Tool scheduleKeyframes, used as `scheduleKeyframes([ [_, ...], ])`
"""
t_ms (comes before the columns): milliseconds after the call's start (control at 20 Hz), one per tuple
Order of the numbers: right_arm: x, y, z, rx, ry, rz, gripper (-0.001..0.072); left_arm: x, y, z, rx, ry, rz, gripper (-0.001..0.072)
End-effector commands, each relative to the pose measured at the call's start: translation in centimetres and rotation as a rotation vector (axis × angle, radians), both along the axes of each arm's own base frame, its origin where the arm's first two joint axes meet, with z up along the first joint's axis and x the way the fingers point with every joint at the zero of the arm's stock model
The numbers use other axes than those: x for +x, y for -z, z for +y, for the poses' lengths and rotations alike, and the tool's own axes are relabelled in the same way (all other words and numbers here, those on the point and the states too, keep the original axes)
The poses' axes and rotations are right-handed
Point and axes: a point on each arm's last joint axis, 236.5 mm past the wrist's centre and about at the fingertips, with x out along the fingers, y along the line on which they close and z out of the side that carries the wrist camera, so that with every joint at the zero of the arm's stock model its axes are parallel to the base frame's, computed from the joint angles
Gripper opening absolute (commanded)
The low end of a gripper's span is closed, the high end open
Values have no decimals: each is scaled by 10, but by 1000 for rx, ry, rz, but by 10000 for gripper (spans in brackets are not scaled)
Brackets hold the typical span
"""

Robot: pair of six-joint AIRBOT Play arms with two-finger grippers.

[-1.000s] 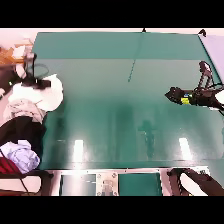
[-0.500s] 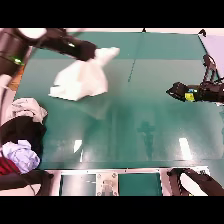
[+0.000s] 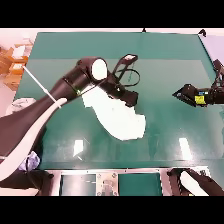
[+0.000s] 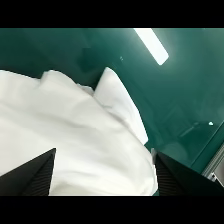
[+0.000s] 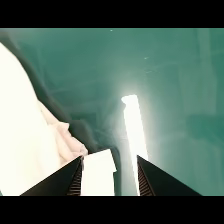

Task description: Fold the shirts.

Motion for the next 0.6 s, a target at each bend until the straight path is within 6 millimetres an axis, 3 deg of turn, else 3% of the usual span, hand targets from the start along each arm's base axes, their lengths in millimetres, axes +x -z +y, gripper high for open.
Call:
scheduleKeyframes([
  [0, 0, 16, -10, 19, 23, 57, 401, 39, -15, 55, 54, -106, 8, 681],
  [100, 5, 36, 2, 74, -12, 113, 401, 60, -18, 124, 135, -221, 50, 681],
  [150, 7, 48, 13, 105, -51, 140, 401, 62, -9, 162, 199, -270, 104, 681],
  [250, 3, 81, 35, 144, -111, 234, 400, 55, 21, 219, 298, -343, 231, 681],
  [300, -1, 101, 47, 155, -145, 292, 399, 48, 40, 236, 316, -373, 297, 681],
  [400, -11, 133, 76, 171, -243, 382, 398, 33, 87, 251, 329, -423, 401, 681],
  [550, -26, 162, 117, 212, -362, 464, 386, 30, 146, 234, 237, -498, 427, 681],
])
